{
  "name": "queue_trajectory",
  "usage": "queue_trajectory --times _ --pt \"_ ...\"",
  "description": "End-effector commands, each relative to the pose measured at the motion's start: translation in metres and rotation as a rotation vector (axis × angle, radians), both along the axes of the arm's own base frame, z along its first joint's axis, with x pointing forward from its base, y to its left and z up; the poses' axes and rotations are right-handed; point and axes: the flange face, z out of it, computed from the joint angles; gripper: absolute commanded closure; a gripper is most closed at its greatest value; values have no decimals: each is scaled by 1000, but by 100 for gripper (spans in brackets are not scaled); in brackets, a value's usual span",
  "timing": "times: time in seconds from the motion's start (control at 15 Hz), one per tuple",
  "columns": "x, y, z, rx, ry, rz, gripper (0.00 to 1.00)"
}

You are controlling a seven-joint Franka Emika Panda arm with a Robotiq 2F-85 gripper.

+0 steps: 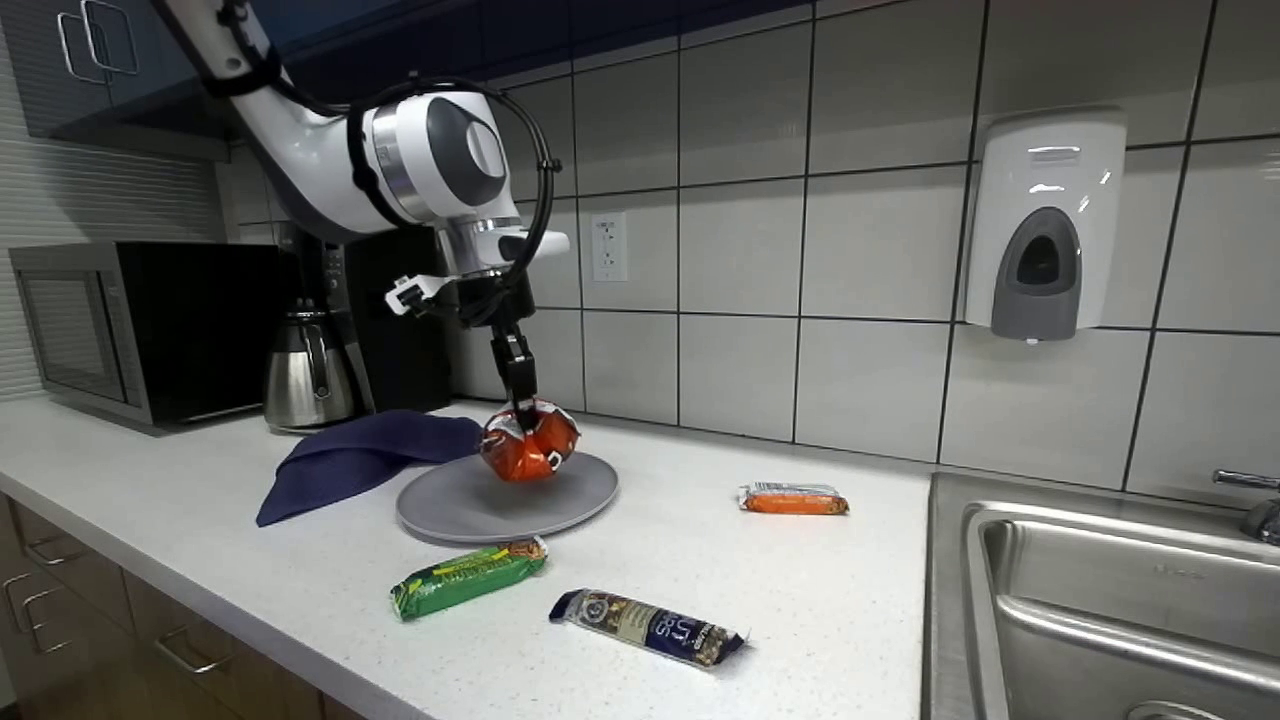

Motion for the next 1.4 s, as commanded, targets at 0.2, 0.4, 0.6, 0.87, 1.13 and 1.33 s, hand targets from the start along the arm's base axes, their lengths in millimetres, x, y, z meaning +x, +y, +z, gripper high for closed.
queue_trajectory --times 0.2,0.4,0.6,0.87,1.13,1.33 --pt "-16 2 14 8 8 33 99" --pt "-20 5 17 8 7 51 99" --pt "-27 11 23 0 1 86 99" --pt "-38 24 28 -2 -2 144 99" --pt "-52 37 29 -7 10 221 99" --pt "-63 47 26 -14 27 282 99"
